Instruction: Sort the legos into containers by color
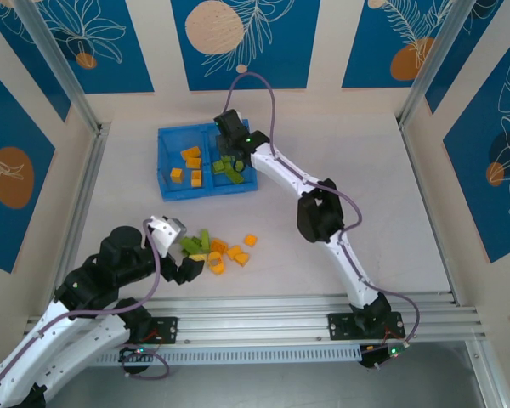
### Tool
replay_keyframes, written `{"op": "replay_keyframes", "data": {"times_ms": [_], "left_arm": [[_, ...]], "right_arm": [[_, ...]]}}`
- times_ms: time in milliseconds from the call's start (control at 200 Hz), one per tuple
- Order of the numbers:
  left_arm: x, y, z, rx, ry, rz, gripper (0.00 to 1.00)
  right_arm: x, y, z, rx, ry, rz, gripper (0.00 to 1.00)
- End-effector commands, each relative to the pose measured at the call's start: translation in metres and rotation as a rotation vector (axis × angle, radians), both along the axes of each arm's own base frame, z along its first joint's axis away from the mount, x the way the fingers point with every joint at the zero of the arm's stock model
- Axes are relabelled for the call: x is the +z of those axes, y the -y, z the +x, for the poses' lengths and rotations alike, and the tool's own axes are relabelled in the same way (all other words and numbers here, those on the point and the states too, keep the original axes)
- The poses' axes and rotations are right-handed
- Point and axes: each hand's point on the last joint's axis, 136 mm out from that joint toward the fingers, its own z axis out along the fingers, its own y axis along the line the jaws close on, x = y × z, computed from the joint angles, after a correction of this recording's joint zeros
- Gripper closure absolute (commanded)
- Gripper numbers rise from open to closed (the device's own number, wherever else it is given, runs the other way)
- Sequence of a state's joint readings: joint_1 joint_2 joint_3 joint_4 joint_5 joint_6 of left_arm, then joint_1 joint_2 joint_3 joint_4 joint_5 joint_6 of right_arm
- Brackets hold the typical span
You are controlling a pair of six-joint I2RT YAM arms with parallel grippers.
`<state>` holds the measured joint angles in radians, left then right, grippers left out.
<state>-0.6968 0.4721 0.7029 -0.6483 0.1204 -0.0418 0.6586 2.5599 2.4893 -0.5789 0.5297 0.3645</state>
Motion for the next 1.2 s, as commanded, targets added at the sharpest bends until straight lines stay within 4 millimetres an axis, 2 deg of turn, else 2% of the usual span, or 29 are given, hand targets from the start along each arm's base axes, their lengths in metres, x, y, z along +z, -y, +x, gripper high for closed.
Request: {"op": "replay_keyframes", "data": {"times_ms": [0, 85, 190, 345, 495, 620, 670, 740, 780, 800, 855, 870, 980, 1010, 1135, 1195], "left_arm": [[0.003, -0.004, -0.001, 0.005, 0.024, 0.010, 0.00], [0.004, -0.004, -0.001, 0.009, 0.022, 0.004, 0.00], [0.001, -0.003, -0.001, 0.009, 0.012, 0.006, 0.00], [-0.002, -0.003, 0.002, 0.016, 0.011, 0.025, 0.00], [-0.010, -0.005, 0.008, 0.041, -0.008, 0.063, 0.00], [-0.017, -0.011, 0.020, 0.125, -0.033, 0.081, 0.00], [-0.022, -0.012, 0.028, 0.178, -0.057, 0.072, 0.00], [-0.031, -0.006, 0.037, 0.215, -0.096, 0.042, 0.00], [-0.036, -0.003, 0.042, 0.244, -0.135, 0.026, 0.00], [-0.039, 0.000, 0.044, 0.256, -0.158, 0.020, 0.00], [-0.048, 0.006, 0.052, 0.286, -0.218, 0.019, 0.00], [-0.050, 0.008, 0.053, 0.290, -0.232, 0.022, 0.00], [-0.069, 0.022, 0.066, 0.309, -0.333, 0.080, 0.00], [-0.073, 0.027, 0.069, 0.306, -0.359, 0.099, 0.00], [-0.089, 0.054, 0.078, 0.256, -0.475, 0.155, 0.00], [-0.094, 0.069, 0.084, 0.241, -0.501, 0.183, 0.00]], "right_arm": [[0.002, 0.001, 0.020, 0.027, 0.057, -0.045, 0.68], [-0.003, -0.006, 0.028, 0.060, 0.109, -0.075, 0.63], [0.007, -0.007, 0.030, 0.057, 0.130, -0.066, 0.51], [0.045, -0.005, 0.017, 0.052, 0.124, 0.001, 0.50], [0.096, -0.005, -0.015, 0.076, 0.113, 0.063, 0.51], [0.141, 0.002, -0.063, 0.153, 0.079, 0.130, 0.51], [0.148, 0.008, -0.087, 0.200, 0.039, 0.149, 0.51], [0.165, 0.021, -0.130, 0.288, 0.008, 0.183, 0.49], [0.165, 0.029, -0.154, 0.334, -0.002, 0.198, 0.47], [0.174, 0.034, -0.167, 0.359, 0.016, 0.217, 0.46], [0.169, 0.045, -0.203, 0.428, 0.010, 0.256, 0.44], [0.175, 0.049, -0.213, 0.448, 0.025, 0.276, 0.43], [0.159, 0.077, -0.271, 0.508, 0.000, 0.341, 0.35], [0.147, 0.086, -0.286, 0.509, -0.026, 0.347, 0.33], [0.105, 0.118, -0.329, 0.454, -0.143, 0.373, 0.30], [0.091, 0.132, -0.346, 0.427, -0.181, 0.391, 0.29]]}}
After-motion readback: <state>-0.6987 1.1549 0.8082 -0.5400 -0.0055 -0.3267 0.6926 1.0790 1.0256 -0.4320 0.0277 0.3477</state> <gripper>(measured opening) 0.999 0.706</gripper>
